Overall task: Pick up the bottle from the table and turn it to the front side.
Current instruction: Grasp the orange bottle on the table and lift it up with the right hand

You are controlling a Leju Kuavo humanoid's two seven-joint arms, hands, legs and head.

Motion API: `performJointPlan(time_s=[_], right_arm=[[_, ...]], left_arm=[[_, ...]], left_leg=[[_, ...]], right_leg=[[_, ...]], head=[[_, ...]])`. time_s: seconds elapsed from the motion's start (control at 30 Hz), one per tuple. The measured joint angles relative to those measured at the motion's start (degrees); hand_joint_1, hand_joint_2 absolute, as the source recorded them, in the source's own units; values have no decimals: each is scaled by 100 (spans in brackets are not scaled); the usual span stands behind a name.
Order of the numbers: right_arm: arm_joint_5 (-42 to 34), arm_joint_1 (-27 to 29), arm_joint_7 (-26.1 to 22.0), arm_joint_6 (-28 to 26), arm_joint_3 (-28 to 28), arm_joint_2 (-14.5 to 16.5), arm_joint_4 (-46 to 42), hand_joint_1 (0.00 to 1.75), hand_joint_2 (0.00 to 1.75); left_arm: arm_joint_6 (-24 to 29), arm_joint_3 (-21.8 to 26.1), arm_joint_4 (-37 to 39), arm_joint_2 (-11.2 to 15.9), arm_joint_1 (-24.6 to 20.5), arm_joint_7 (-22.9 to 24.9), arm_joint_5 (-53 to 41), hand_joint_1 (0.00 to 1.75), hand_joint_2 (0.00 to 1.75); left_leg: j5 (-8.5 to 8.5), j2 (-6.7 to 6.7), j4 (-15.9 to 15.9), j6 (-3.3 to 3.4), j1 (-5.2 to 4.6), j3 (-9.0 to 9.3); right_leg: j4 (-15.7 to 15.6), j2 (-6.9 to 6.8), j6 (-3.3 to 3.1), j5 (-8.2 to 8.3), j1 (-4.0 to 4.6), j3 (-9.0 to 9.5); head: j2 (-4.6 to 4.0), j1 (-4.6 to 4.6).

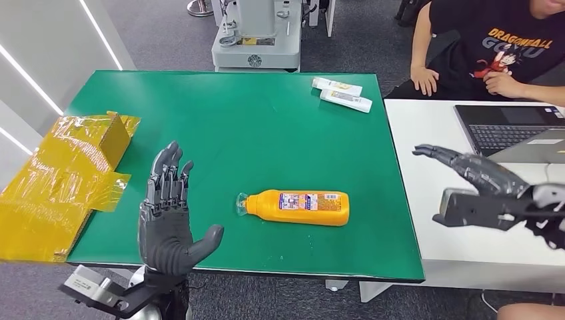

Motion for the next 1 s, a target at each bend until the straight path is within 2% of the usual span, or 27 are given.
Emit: performJointPlan(time_s=[0.07, 0.17, 0.27, 0.37, 0.53, 0.73, 0.83, 1.0], right_arm=[[-320, -1076, 1, 244, 712, -35, 444, 0, 175], [-710, -2424, 13, 318, 1820, -14, 1020, 0, 175], [-809, -3241, 9, 229, 2685, 68, 1454, 0, 175], [-756, -3651, -44, 18, 3276, 177, 1794, 0, 175], [-414, -3818, -384, -716, 3967, 536, 2495, 0, 175], [229, -3280, -746, -1440, 4325, 1137, 3398, 0, 175], [476, -2875, -814, -1573, 4337, 1308, 3672, 0, 175], [586, -2486, -885, -1591, 4313, 1411, 3909, 0, 175]], left_arm=[[57, -1, -6, 25, -28, -4, 24, 0, 175], [119, -4, -7, 54, -58, -7, 42, 0, 175], [131, -12, -8, 66, -72, -7, 67, 0, 175], [112, -17, -8, 66, -108, -2, 74, 0, 175], [82, -40, -8, 64, -232, 21, 74, 0, 175], [-28, -149, -8, 60, -307, 119, 73, 0, 175], [-114, -206, -8, 56, -346, 179, 71, 0, 175], [-142, -250, -7, 55, -366, 198, 70, 0, 175]], left_leg=[[11, -6, 0, 0, 1, -1], [18, -26, 0, 2, 3, -4], [19, -39, 0, 1, 6, -8], [18, -43, 0, 2, 6, -13], [16, -41, 1, 4, 5, -13], [17, -49, 4, 4, 6, -12], [17, -58, 4, 4, 6, -15], [15, -56, 3, 5, 5, -16]], right_leg=[[2, -6, 0, 3, 0, 0], [3, -24, -1, 4, 2, 0], [3, -35, 0, 3, 6, 0], [2, -39, 2, 1, 6, -1], [-2, -38, 4, 2, 6, 0], [-4, -45, 4, 2, 7, 1], [-3, -54, 4, 1, 6, 0], [-5, -50, 8, -2, 7, -2]], head=[[0, -1], [0, -1], [0, -1], [0, -1], [0, 0], [0, -1], [0, -1], [0, 0]])
